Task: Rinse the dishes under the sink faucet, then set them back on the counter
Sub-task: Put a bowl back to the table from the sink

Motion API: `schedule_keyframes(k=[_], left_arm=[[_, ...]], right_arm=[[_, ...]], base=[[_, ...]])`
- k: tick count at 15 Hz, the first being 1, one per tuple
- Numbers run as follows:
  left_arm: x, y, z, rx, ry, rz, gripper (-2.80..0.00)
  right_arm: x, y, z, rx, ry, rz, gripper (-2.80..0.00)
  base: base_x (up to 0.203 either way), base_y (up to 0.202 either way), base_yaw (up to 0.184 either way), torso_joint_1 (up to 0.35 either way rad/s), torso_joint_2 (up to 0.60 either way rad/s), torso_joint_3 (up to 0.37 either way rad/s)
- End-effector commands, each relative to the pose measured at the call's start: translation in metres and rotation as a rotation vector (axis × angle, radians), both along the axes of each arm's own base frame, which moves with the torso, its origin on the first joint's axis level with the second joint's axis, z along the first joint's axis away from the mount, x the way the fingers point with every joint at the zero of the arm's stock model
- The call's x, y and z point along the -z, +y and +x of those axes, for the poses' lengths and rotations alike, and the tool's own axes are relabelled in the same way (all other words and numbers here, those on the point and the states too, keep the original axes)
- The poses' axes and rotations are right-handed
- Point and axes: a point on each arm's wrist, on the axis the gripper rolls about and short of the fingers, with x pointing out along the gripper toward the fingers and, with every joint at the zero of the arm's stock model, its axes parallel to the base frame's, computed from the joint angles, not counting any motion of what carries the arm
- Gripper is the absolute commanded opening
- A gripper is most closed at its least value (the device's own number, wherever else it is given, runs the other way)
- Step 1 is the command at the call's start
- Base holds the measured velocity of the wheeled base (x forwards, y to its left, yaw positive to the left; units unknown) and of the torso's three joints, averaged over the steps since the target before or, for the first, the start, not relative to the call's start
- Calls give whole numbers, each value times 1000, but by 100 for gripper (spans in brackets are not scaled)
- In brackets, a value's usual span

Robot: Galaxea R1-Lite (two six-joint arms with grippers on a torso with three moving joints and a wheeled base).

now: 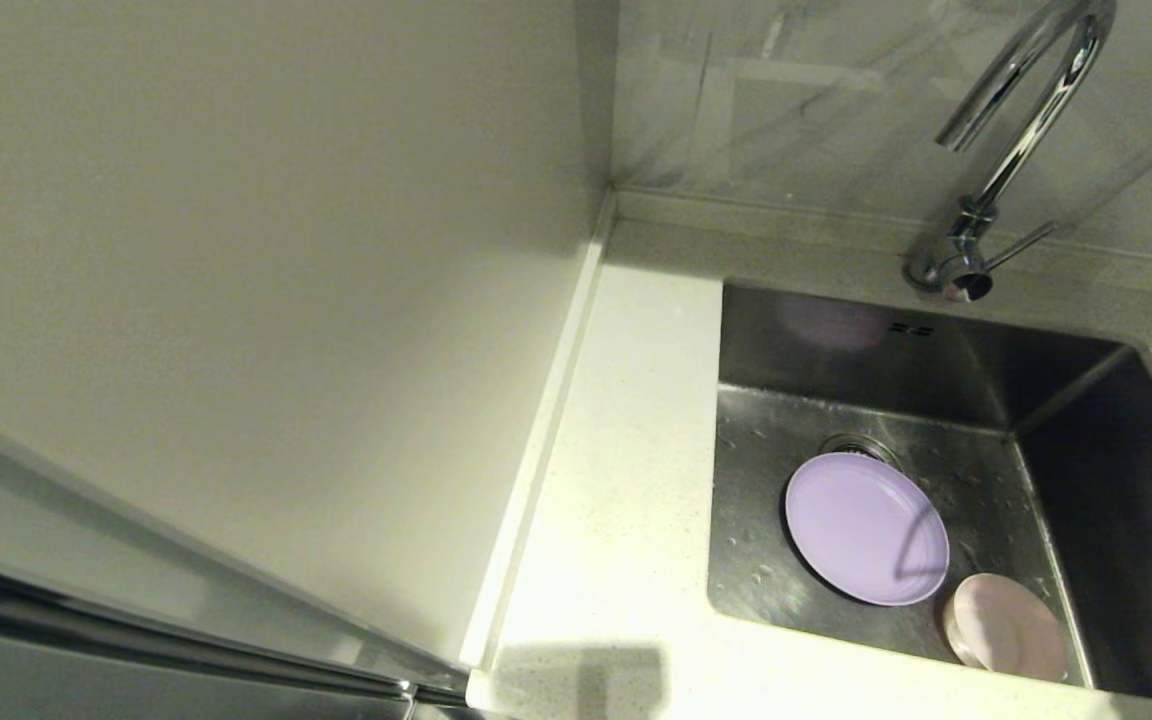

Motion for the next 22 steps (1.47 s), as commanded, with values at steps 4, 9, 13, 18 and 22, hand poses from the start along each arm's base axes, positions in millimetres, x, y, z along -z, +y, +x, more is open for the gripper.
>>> schedule_keyframes(k=[4,9,13,18,22], left_arm=[[1,0,0,0,2,0,-280],[1,0,0,1,3,0,-280],[1,0,0,0,3,0,-280],[1,0,0,1,2,0,-280],[1,0,0,0,3,0,-280]], right_arm=[[28,10,12,117,83,-415,-280],[64,3,-1,91,432,-409,-280],[78,-11,-24,264,584,-538,-280],[105,-30,-44,346,721,-527,-280],[125,-38,-59,383,793,-472,-280]], base=[[0,0,0,0,0,0],[0,0,0,0,0,0],[0,0,0,0,0,0],[0,0,0,0,0,0],[0,0,0,0,0,0]])
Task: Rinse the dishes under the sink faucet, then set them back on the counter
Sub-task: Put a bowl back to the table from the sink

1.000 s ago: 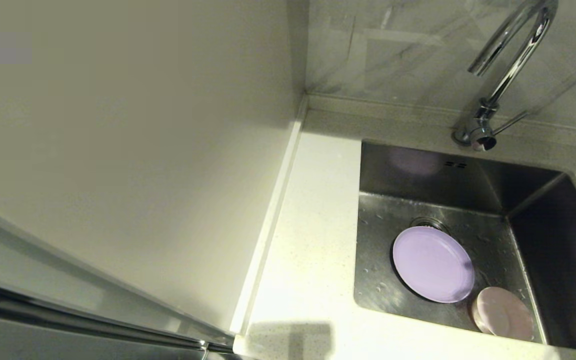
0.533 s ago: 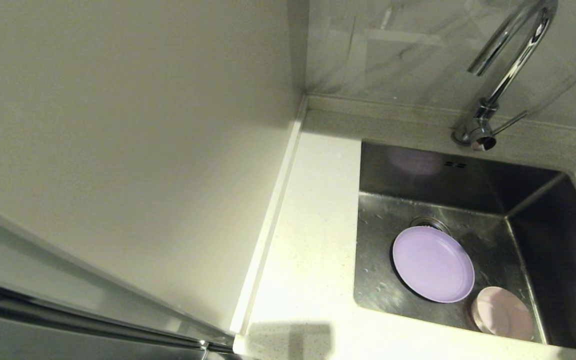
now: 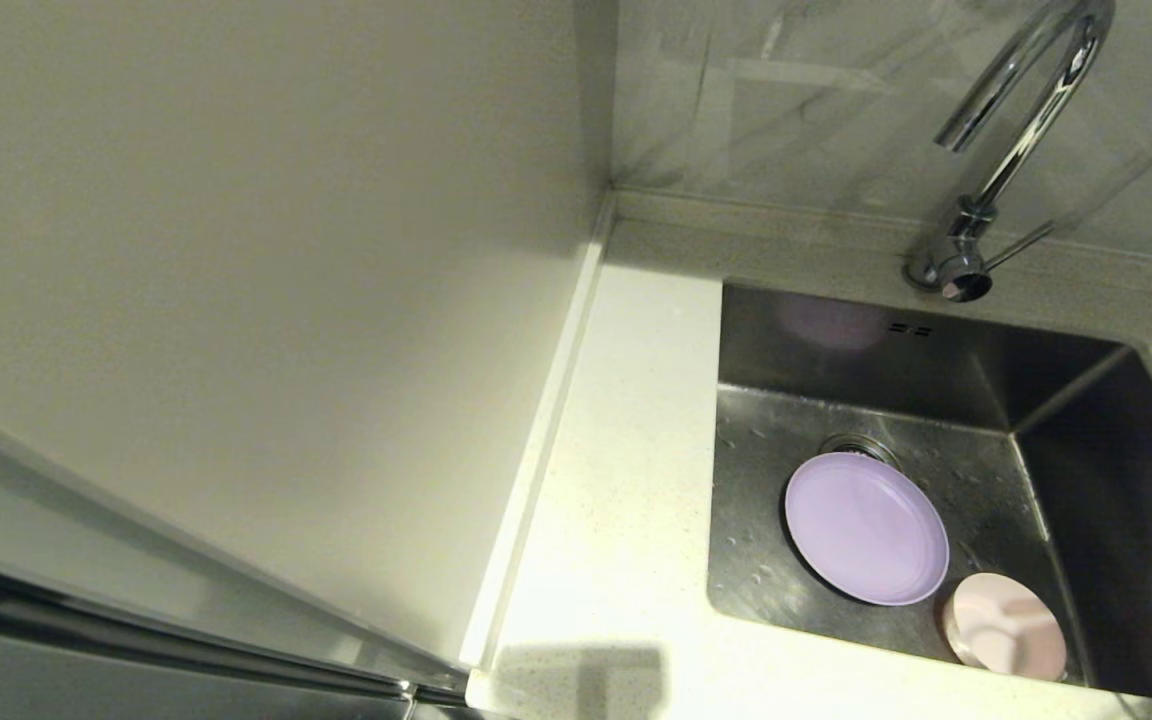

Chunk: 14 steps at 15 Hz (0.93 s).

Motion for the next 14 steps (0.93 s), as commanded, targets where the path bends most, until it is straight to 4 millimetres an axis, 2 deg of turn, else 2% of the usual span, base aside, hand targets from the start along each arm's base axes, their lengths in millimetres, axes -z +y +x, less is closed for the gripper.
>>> schedule_keyframes(k=[1,5,9,12,14], left_arm=[[1,0,0,1,3,-1,-280],[1,0,0,2,2,-1,-280],[1,0,0,0,2,-1,-280],[0,0,0,0,1,-1,-280],[1,0,0,1,3,-1,-280]], right_arm=[[11,-2,-2,8,32,24,-280],[45,-19,27,-11,140,131,-280],[69,-43,68,0,130,185,-280],[61,-56,99,13,49,198,-280],[39,-56,123,17,-56,205,-280]], base=[[0,0,0,0,0,0],[0,0,0,0,0,0],[0,0,0,0,0,0],[0,0,0,0,0,0],[0,0,0,0,0,0]])
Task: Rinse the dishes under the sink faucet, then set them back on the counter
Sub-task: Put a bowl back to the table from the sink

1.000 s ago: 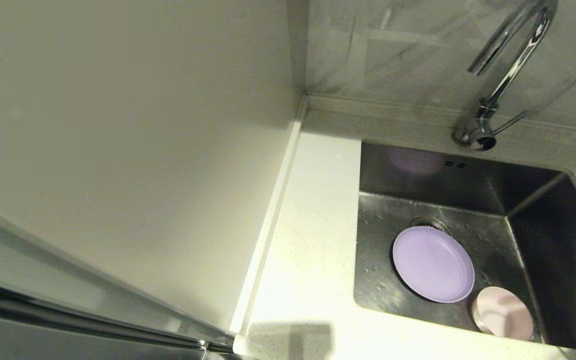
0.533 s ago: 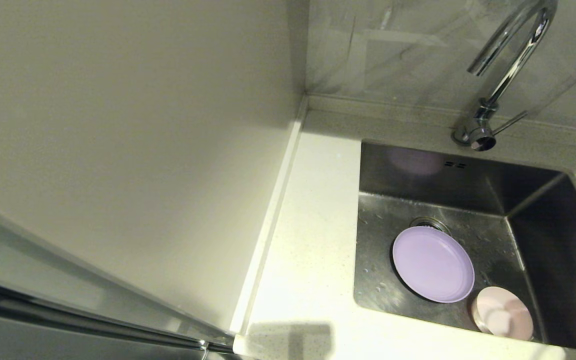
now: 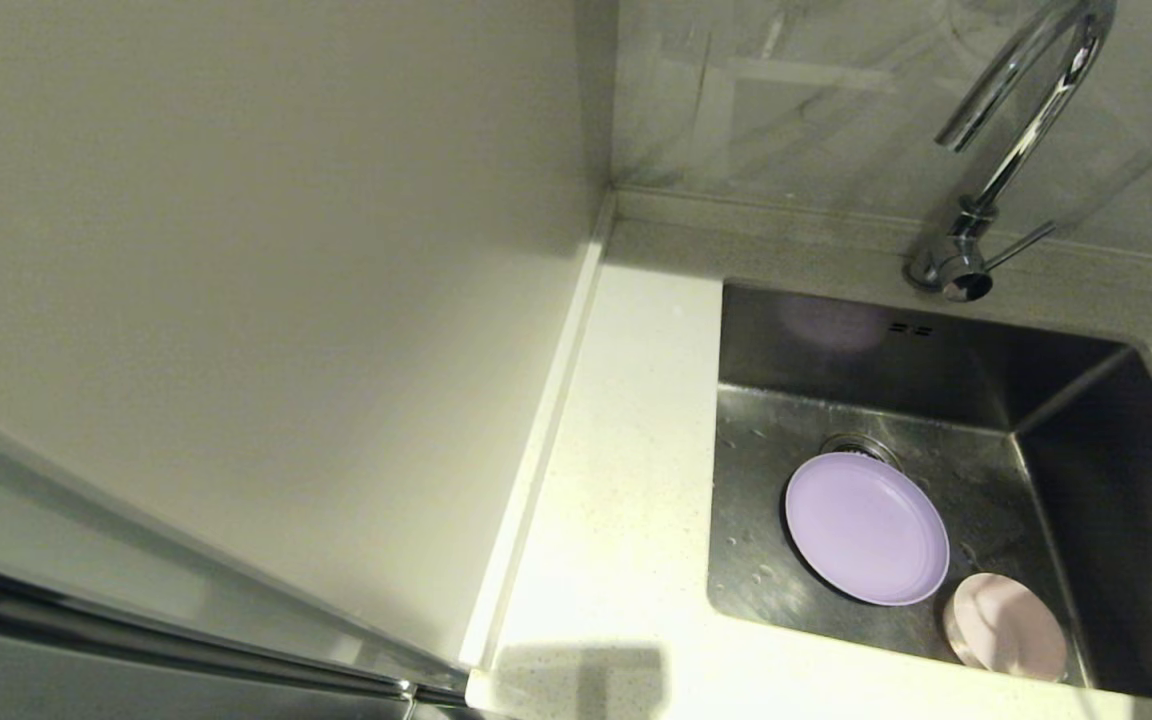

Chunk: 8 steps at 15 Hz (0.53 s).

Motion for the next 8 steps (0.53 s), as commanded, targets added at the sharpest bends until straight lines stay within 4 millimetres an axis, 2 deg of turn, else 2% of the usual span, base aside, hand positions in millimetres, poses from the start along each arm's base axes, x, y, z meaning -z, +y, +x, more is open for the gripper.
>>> schedule_keyframes(k=[1,2,4,8], left_arm=[[1,0,0,-1,3,-1,-280],[1,0,0,-1,3,-1,-280],[1,0,0,0,2,-1,-280],[1,0,0,1,3,-1,-280]], right_arm=[[-13,-1,35,14,-86,42,-280],[-18,2,47,37,-115,66,-280],[-14,3,69,77,-135,125,-280],[-18,1,102,235,-231,161,-280]], base=[[0,0,0,0,0,0],[0,0,0,0,0,0],[0,0,0,0,0,0],[0,0,0,0,0,0]])
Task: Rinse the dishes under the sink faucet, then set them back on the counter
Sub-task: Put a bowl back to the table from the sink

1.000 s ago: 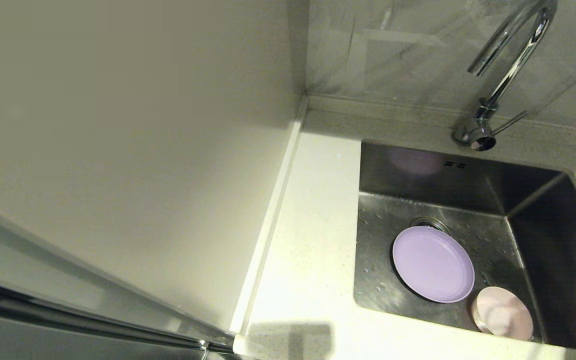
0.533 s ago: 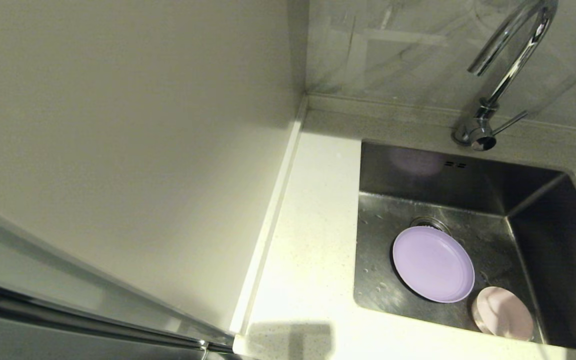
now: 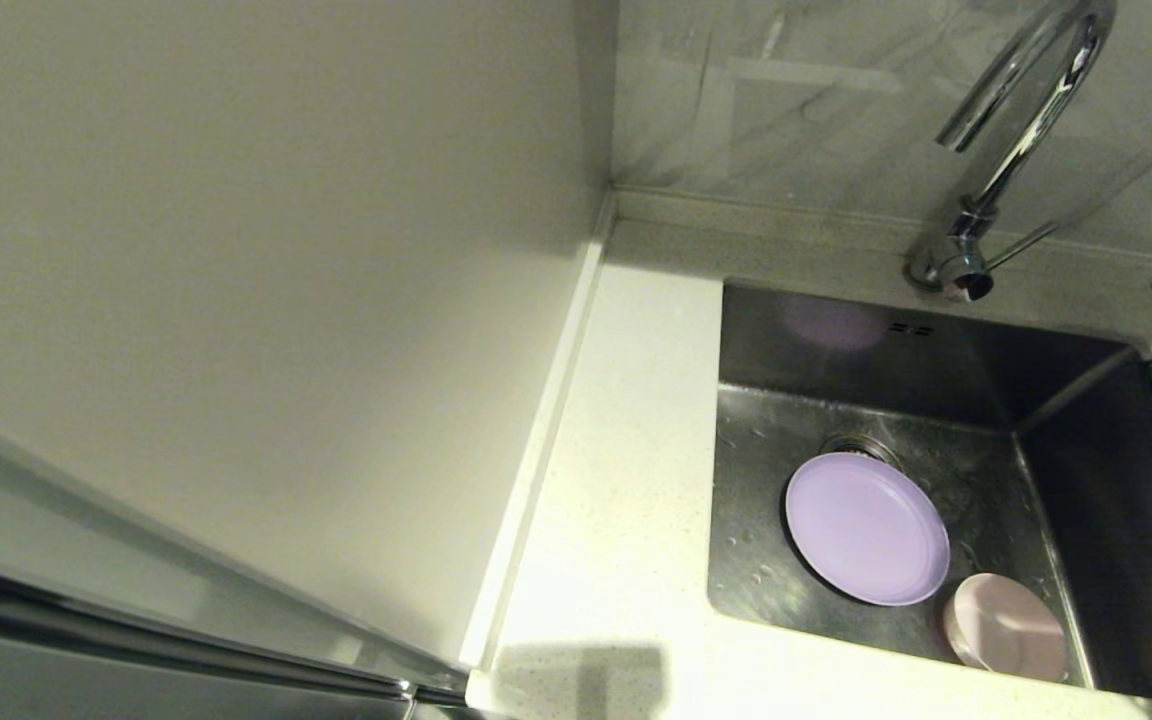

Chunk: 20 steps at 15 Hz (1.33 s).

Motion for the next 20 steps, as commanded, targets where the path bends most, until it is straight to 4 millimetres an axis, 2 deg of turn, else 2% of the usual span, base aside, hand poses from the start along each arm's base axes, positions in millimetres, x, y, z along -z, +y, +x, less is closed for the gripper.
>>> schedule_keyframes(k=[1,5,8,10,14,16,20], left_arm=[[1,0,0,0,2,-1,-280],[1,0,0,0,1,-1,-280],[1,0,0,0,2,-1,-280],[0,0,0,0,1,-1,-280],[1,0,0,0,3,-1,-280],[1,0,0,0,3,-1,-280],[1,0,0,1,2,-1,-280]], right_arm=[[1,-5,22,79,-48,18,-280],[-29,-11,30,204,-208,36,-280],[-37,-7,39,238,-268,43,-280],[-38,-4,48,264,-287,33,-280],[-27,-1,67,303,-295,39,-280],[-20,-4,74,324,-290,34,-280],[-21,-10,87,385,-337,17,-280]], base=[[0,0,0,0,0,0],[0,0,0,0,0,0],[0,0,0,0,0,0],[0,0,0,0,0,0],[0,0,0,0,0,0],[0,0,0,0,0,0],[0,0,0,0,0,0]])
